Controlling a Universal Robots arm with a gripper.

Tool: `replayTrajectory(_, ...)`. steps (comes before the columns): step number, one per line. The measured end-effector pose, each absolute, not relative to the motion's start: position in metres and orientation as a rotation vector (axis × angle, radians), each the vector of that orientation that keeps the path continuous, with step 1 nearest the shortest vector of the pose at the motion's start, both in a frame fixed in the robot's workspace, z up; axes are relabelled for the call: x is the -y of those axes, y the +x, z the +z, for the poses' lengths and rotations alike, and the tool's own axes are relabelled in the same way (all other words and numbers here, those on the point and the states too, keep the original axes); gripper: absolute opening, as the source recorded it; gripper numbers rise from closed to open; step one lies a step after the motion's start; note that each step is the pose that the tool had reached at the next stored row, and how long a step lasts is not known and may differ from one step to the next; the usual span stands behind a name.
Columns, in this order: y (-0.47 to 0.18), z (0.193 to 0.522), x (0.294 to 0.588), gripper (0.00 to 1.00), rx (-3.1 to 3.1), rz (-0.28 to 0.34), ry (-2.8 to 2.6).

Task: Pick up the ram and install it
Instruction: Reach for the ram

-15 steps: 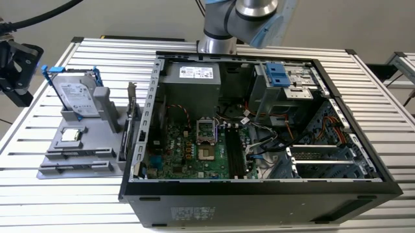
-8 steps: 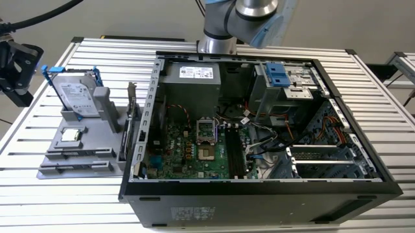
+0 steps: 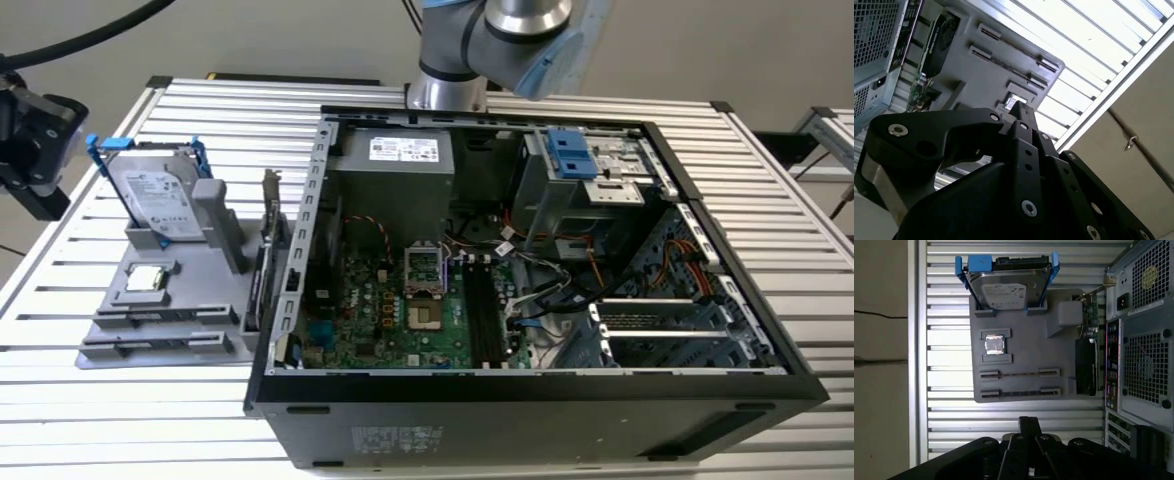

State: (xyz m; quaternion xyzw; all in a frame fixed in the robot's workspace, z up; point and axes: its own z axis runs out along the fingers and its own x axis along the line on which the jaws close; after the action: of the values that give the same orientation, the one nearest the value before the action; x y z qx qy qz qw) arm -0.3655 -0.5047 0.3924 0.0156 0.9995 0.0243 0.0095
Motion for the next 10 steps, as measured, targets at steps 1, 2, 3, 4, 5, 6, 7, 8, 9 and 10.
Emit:
replayTrajectory(1, -0.3655, 0.3924, 0.5047, 0.0, -3.121, 0.076, 0.067)
replayTrajectory(2, -0.3655, 0.3924, 0.5047, 0.0, -3.12, 0.076, 0.083)
replayTrajectory(3, -0.3655, 0.3924, 0.5047, 0.0, -3.119, 0.075, 0.095)
replayTrajectory(4, -0.3656, 0.3924, 0.5047, 0.0, -3.119, 0.075, 0.109)
replayTrajectory(5, -0.3655, 0.3924, 0.5047, 0.0, -3.118, 0.075, 0.121)
replayTrajectory(6, -0.3655, 0.3923, 0.5047, 0.0, -3.117, 0.075, 0.134)
replayTrajectory(7, -0.3655, 0.3923, 0.5047, 0.0, -3.117, 0.075, 0.147)
replayTrajectory(8, -0.3655, 0.3923, 0.5047, 0.0, -3.116, 0.075, 0.16)
replayTrajectory(9, -0.3655, 0.3923, 0.5047, 0.0, -3.115, 0.074, 0.172)
replayTrajectory(10, -0.3655, 0.3921, 0.5047, 0.0, -3.114, 0.074, 0.184)
